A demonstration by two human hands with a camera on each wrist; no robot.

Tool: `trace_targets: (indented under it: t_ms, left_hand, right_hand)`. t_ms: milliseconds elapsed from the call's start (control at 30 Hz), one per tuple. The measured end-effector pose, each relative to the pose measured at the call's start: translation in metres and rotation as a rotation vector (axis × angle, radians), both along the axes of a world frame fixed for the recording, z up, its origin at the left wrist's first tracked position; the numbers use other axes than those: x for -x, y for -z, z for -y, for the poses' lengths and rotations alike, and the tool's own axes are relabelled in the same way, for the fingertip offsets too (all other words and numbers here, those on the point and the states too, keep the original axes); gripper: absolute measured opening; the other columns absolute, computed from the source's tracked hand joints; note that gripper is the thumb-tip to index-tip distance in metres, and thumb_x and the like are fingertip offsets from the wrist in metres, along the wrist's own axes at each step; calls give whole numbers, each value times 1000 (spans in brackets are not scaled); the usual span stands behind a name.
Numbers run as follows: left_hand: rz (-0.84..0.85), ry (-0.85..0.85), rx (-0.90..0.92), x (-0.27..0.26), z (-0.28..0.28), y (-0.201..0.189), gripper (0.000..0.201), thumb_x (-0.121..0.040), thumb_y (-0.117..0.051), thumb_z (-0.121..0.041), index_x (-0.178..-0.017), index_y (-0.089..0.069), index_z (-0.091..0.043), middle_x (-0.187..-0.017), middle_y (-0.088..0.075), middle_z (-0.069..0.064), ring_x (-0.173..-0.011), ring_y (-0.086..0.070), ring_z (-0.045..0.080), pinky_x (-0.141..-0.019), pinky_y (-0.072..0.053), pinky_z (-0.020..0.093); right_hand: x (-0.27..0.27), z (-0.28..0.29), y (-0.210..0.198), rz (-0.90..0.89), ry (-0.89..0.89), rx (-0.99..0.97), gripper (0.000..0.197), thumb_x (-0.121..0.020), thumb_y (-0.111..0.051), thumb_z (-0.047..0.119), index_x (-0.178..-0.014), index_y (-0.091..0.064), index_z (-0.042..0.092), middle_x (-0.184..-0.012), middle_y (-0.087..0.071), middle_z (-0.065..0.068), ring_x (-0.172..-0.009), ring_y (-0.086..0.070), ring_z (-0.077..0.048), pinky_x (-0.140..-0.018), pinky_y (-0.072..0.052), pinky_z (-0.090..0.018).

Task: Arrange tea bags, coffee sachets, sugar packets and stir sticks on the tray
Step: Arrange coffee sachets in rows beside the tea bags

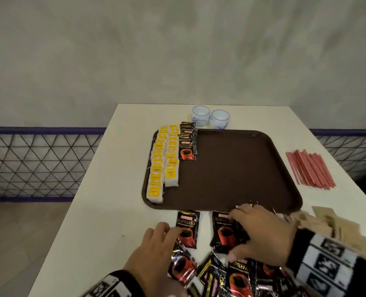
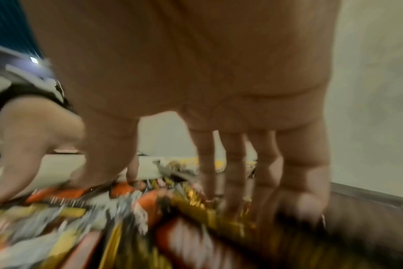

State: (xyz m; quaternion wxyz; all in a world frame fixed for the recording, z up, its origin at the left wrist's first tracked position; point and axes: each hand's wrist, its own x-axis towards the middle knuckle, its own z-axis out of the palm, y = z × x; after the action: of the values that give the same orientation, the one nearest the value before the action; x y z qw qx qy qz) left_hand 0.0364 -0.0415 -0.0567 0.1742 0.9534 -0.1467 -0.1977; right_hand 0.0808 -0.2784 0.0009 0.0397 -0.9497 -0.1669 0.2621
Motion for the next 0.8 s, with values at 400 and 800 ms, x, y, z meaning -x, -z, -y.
trace_targets:
  t_ms: [400,800]
  left_hand:
    - [-137,-234,258,-7,-2,-4,43,-66,-70,-20,-93,-44,-42,-99,-59,-18,-92,-59,4,-85,-52,26]
    - [32,-385,508,-27,-24,-42,32,-80,-68,-2,-92,-50,-26,-79,-68,-3,-65,-62,5,-61,-49,18]
  right_hand:
    - [9,-31,32,191,291,90,73,-69,-50,80,-117,-55,25,-123,-44,3,-122,-34,-22,-105,-30,-43]
    - [-11,-32,16,93,393,-257,35,-71,-66,63,-63,-54,31,-73,-55,15,-94,-50,-7,-87,-25,-33]
